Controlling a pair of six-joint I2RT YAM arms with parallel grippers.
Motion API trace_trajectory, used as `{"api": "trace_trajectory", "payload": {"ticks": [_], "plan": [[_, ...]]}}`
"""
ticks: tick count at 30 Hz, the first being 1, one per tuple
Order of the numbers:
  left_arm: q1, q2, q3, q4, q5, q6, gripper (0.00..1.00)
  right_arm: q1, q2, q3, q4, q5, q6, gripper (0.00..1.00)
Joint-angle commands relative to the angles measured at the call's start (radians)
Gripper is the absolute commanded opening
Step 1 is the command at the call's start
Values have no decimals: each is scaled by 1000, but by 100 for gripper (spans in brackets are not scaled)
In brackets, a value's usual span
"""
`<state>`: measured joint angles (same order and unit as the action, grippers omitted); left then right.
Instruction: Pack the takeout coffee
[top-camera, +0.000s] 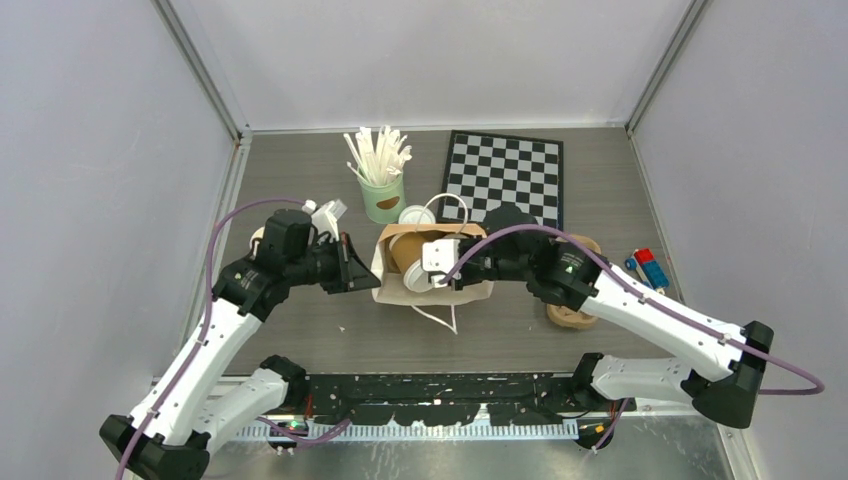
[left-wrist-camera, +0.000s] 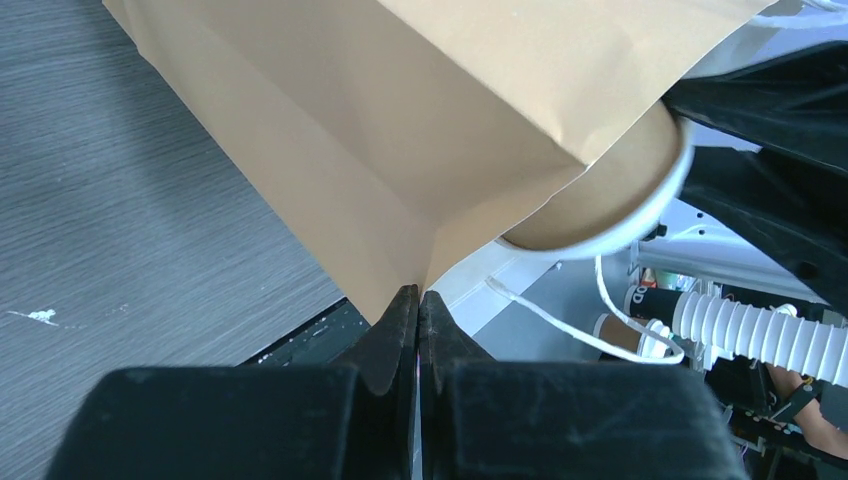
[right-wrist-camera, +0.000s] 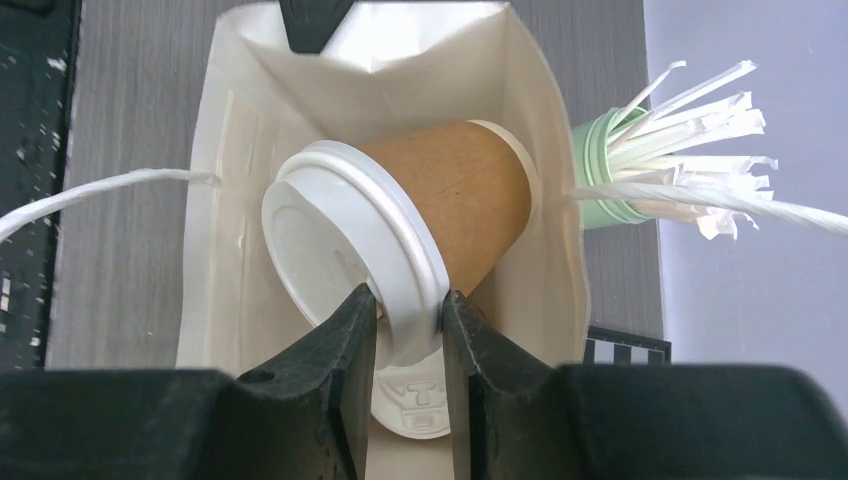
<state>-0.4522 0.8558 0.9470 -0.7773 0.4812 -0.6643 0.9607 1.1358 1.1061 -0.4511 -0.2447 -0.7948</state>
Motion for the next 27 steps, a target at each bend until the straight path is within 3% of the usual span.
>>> {"api": "trace_trajectory", "payload": {"ticks": [1,6,13,17,27], "plan": [[-5,6,38,1,-12,-12,0,4,-47,80,-30,-11,146,31],[-5,-14,22,47,21,-8,0,4,-20,121,-104,-11,295,31],[-5,-77,-52,157,86,-6,0,4,101,192,-79,126,583,31],[-5,-92,-76,165,112,1,0,5,151,187,-21,127,706,32],[-5,-107,-85,133,112,66,0,33,227,164,36,195,775,32]]}}
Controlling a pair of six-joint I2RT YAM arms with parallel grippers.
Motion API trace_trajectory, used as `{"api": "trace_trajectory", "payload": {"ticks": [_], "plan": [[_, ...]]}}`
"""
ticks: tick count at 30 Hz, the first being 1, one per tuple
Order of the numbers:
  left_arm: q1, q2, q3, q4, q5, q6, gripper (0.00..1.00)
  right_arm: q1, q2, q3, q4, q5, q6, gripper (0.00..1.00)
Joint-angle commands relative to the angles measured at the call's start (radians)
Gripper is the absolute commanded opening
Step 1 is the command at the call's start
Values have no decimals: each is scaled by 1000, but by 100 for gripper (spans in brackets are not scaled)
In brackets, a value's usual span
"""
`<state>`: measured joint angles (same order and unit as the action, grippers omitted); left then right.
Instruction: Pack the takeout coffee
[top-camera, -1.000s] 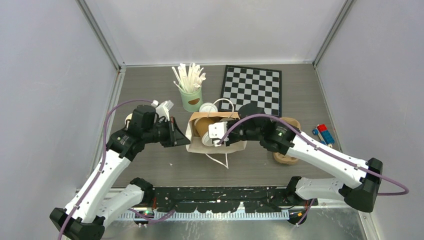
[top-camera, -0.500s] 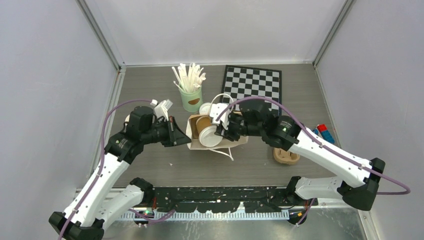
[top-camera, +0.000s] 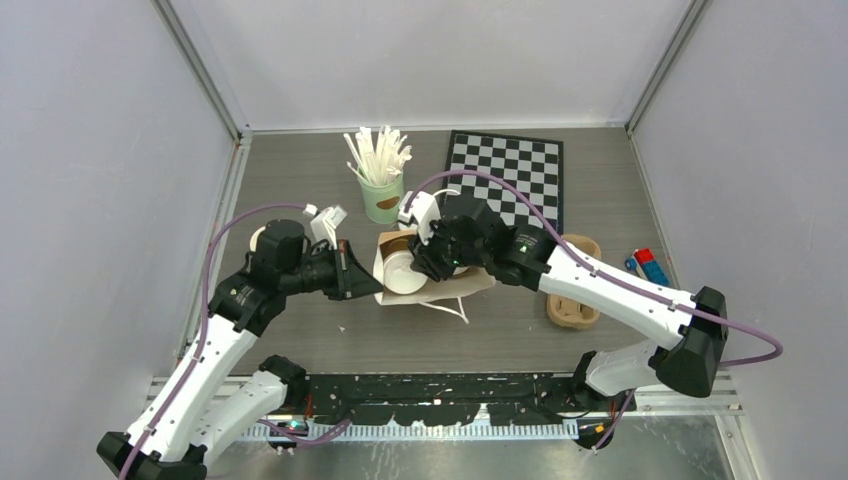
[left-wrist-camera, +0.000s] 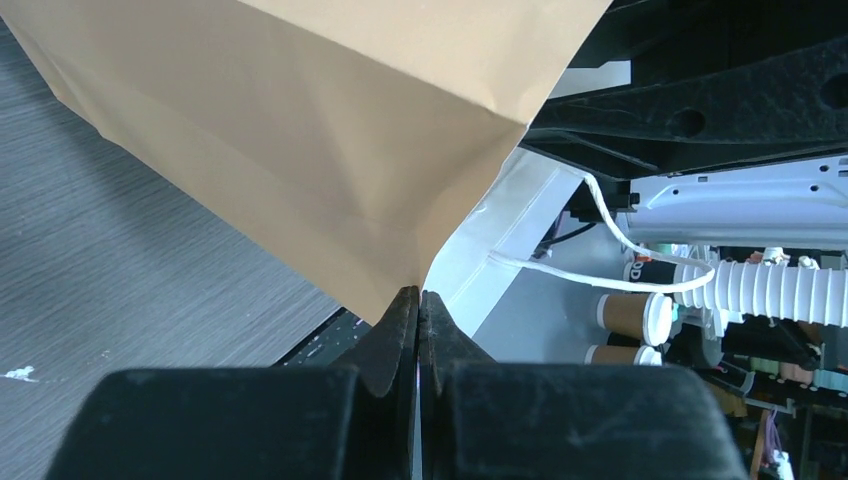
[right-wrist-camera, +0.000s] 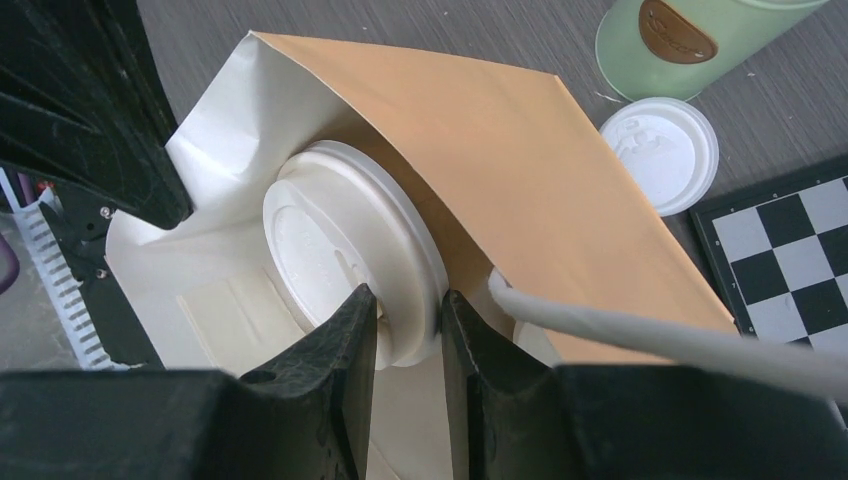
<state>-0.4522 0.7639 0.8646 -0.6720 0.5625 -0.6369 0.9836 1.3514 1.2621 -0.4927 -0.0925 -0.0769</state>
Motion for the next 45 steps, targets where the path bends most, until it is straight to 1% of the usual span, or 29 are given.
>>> {"api": "trace_trajectory", "payload": {"ticks": [1,3,6,8,9,19,22,25,29,32,35,39,45], "plan": [[-5,-13,-1,27,25,39,0,11,11,5,83,47,57,32],[-5,-3,9,15,15,40,0,12,4,24,70,48,61,32],[-5,22,40,-27,-20,37,0,12,-19,85,-8,83,76,31],[-5,32,54,-42,-33,33,0,12,-37,126,-63,89,118,32],[-5,34,61,-41,-40,31,0,11,-47,146,-91,123,136,32],[-5,68,129,-81,-156,-29,0,12,-169,273,-212,155,417,31],[-5,80,157,-111,-182,-40,0,11,-201,306,-253,196,528,31],[-5,83,182,-154,-215,-43,0,12,-270,306,-241,234,603,31],[-5,72,193,-166,-217,-48,0,12,-339,321,-255,361,681,30],[-5,74,211,-184,-211,-50,0,12,-362,369,-349,509,743,30],[-5,72,230,-212,-227,-47,0,12,-382,386,-424,620,783,30],[-5,96,280,-289,-280,-39,0,11,-392,357,-515,722,860,31],[-5,98,329,-366,-338,-19,0,-4,-355,314,-609,808,907,32]]}}
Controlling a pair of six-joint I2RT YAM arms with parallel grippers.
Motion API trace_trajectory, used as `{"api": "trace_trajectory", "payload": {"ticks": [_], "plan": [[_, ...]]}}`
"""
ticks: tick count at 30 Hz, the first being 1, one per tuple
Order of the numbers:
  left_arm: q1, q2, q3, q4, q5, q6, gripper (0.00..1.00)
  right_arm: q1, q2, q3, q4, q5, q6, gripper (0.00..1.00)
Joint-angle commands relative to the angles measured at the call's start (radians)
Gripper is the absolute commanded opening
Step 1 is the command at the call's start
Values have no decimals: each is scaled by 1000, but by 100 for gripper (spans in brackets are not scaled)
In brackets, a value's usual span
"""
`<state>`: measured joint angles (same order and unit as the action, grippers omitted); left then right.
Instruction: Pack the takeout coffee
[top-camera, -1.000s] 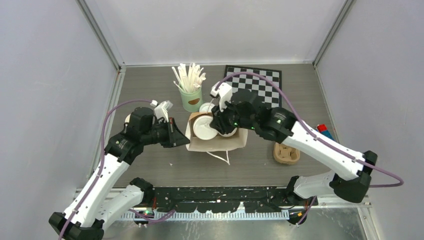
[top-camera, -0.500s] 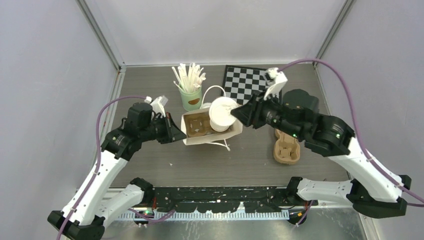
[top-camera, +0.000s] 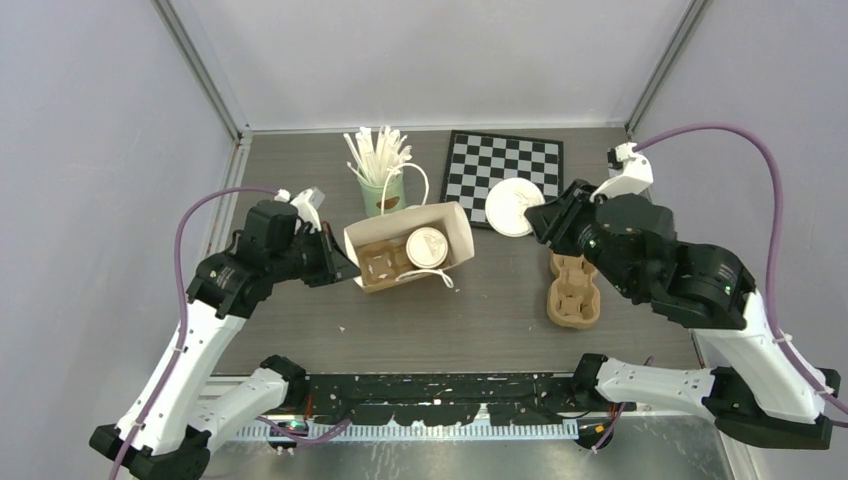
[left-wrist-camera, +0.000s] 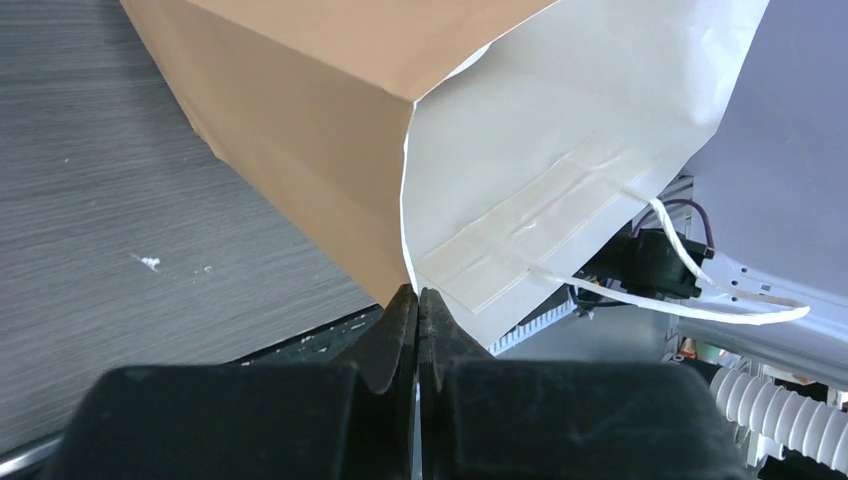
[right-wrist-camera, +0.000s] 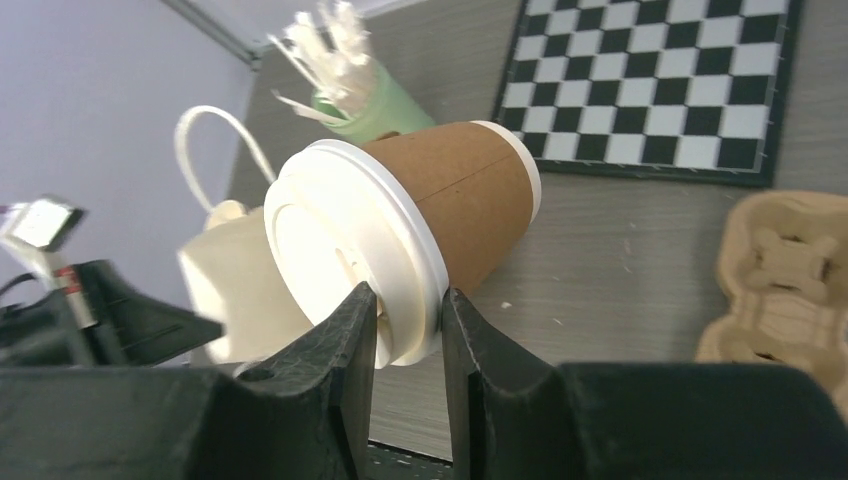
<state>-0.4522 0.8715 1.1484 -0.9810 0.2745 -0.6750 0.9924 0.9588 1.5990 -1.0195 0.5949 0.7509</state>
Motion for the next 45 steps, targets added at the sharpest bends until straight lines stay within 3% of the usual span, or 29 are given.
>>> {"api": "trace_trajectory", "payload": {"ticks": [1,4,11,24,35,45], "plan": [[-5,-14,48,-62,-52,22,0,-23,39,-37,-86,117,83,32],[-5,-28,49,-74,-57,29,0,-72,47,-90,-75,55,98,33],[-5,-62,29,-76,-60,37,0,-263,64,-293,107,-314,139,33],[-5,-55,58,-81,-71,67,0,-493,36,-716,404,-633,213,34],[-5,-50,55,-68,-57,68,0,-550,44,-835,460,-676,185,39],[-5,-66,41,-55,-63,54,0,-569,68,-782,331,-643,140,57]]}}
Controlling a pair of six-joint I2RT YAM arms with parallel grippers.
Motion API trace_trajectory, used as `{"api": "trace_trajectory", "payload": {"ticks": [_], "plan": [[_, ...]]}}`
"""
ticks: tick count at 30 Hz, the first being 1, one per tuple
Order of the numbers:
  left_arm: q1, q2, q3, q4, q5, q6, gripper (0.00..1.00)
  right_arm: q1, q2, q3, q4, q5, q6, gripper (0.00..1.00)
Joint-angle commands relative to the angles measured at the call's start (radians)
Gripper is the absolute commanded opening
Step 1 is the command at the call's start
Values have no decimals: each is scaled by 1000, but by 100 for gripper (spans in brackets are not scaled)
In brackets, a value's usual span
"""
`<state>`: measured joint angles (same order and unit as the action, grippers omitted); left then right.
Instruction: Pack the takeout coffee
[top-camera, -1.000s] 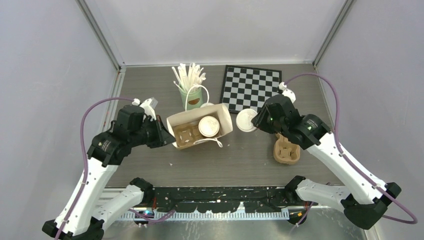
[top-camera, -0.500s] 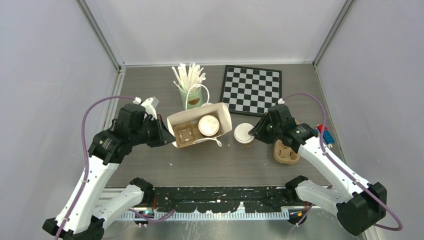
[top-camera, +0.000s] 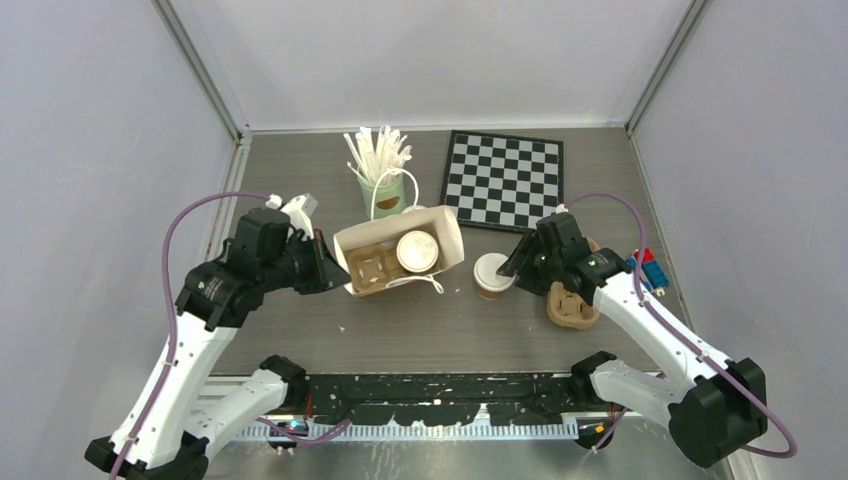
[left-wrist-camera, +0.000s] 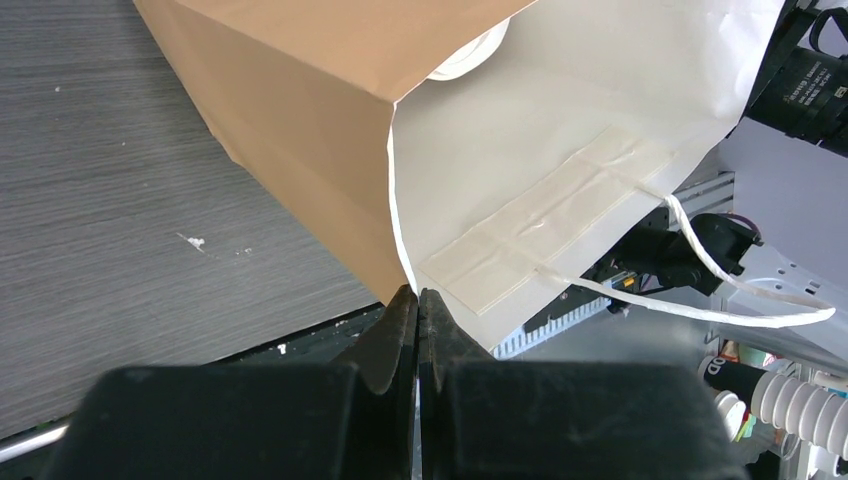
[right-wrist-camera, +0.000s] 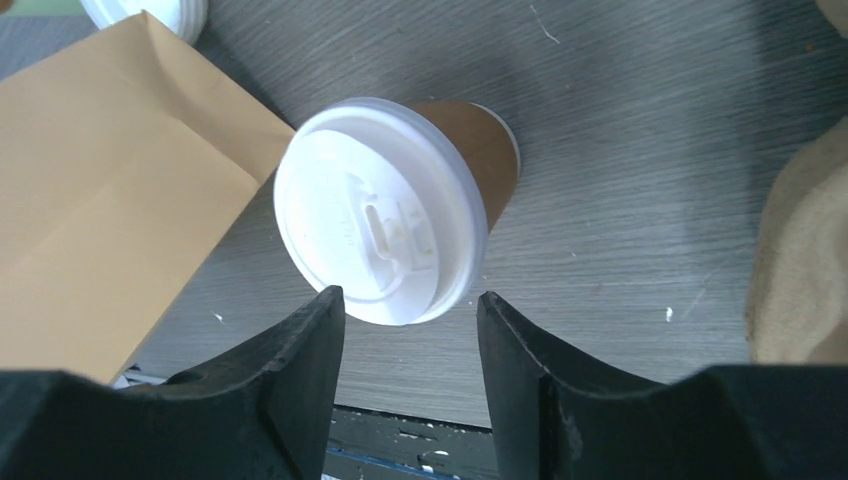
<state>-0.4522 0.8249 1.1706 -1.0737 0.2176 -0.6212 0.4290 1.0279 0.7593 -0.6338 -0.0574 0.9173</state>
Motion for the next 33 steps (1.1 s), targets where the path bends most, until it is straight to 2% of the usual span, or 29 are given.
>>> {"api": "trace_trajectory", "payload": {"ticks": [1,4,7,10,14,17,26,33], "plan": [[-5,-20,19,40,-6,1,0,-7,-4,77,-87,25,-35,57],[-5,-24,16,46,-5,-2,0,-6,-21,146,-168,86,-80,61],[-5,-25,19,40,-4,5,0,-4,-7,251,-228,79,-164,75],[-5,-34,22,42,-11,13,0,6,47,382,-311,110,-264,81],[-5,-50,16,64,-5,18,0,32,169,521,-407,135,-369,83],[-5,-63,15,69,-2,24,0,75,235,567,-417,148,-427,88],[-5,-79,14,64,7,37,0,179,387,597,-398,148,-534,91],[-5,-82,21,64,6,42,0,204,452,597,-411,207,-584,91]]}}
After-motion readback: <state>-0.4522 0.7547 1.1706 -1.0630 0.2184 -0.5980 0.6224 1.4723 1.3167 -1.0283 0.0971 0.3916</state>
